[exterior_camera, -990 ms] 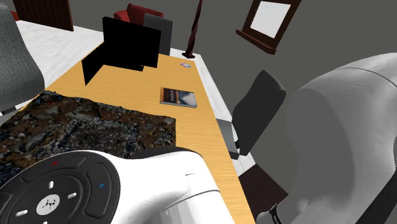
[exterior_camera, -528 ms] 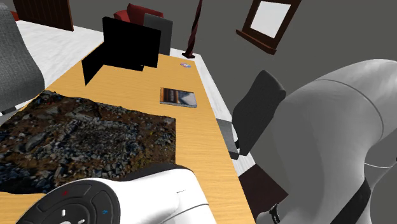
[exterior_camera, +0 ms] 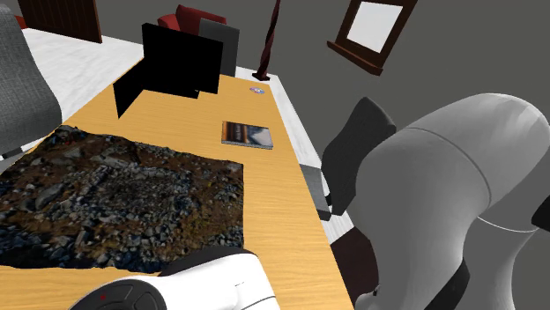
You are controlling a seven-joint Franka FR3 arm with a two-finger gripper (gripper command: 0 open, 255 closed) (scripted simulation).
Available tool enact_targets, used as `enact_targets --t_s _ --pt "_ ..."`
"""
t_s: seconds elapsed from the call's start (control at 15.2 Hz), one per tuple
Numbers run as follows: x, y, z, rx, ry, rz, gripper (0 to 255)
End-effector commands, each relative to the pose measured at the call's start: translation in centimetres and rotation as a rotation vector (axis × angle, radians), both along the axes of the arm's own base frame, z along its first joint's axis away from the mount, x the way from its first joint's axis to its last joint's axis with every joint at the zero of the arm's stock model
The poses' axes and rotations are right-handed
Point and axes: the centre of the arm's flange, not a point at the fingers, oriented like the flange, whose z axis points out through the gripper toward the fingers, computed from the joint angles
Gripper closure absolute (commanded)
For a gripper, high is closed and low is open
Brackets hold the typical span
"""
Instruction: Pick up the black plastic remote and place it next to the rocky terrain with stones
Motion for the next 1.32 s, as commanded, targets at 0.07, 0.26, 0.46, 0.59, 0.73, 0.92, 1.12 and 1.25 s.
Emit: enact_targets --t_s 0.07,0.26,0.46,0.59,0.73,0.92,1.12,1.25 --pt "-0.1 0.0 -0.4 0.000 0.000 0.000 255" --pt "-0.1 0.0 -0.4 0.000 0.000 0.000 255" --pt "0.0 0.0 -0.4 0.000 0.000 0.000 0" --pt "0.0 0.0 -0.4 0.000 0.000 0.000 0" --pt "0.0 0.0 -0.4 0.000 0.000 0.000 0" --pt "-0.3 0.1 2.2 0.000 0.000 0.000 0" --pt "-0.4 0.2 4.6 0.000 0.000 0.000 0" --pt "-0.4 0.2 4.6 0.000 0.000 0.000 0"
